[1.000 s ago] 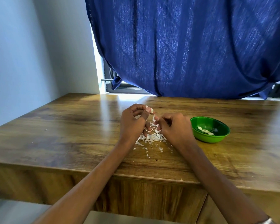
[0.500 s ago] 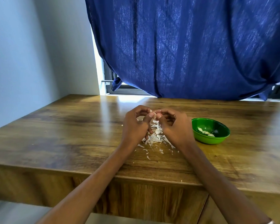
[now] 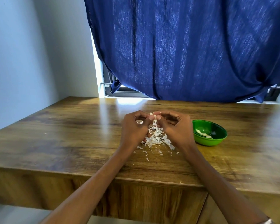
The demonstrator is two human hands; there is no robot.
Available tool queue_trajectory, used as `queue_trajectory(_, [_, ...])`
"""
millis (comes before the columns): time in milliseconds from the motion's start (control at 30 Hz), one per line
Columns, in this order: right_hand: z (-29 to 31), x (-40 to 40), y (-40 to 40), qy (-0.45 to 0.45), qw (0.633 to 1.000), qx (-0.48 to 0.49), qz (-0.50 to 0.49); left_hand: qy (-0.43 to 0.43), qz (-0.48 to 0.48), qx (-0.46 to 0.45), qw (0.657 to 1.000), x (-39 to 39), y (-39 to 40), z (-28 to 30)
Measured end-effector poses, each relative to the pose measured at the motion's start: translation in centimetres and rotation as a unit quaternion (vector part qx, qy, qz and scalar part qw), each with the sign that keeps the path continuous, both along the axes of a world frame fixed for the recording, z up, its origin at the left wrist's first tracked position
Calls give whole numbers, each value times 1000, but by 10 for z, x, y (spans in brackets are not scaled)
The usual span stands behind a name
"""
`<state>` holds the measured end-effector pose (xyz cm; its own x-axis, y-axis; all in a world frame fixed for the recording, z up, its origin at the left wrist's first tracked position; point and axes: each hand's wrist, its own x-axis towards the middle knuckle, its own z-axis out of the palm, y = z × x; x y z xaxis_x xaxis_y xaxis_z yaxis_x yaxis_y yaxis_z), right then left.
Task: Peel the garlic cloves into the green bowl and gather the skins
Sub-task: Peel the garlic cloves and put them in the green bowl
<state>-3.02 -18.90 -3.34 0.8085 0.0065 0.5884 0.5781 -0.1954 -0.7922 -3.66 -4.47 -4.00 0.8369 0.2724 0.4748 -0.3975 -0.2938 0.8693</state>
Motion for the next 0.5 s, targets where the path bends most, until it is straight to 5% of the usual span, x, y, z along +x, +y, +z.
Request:
queue_trajectory(300, [7,-5,1,100,989,17,108,-59,37,123,990,0,4,-1])
queue_trajectory(500, [9,-6,-1,122,984,59,113,-25,-6,56,998,-2,3,2])
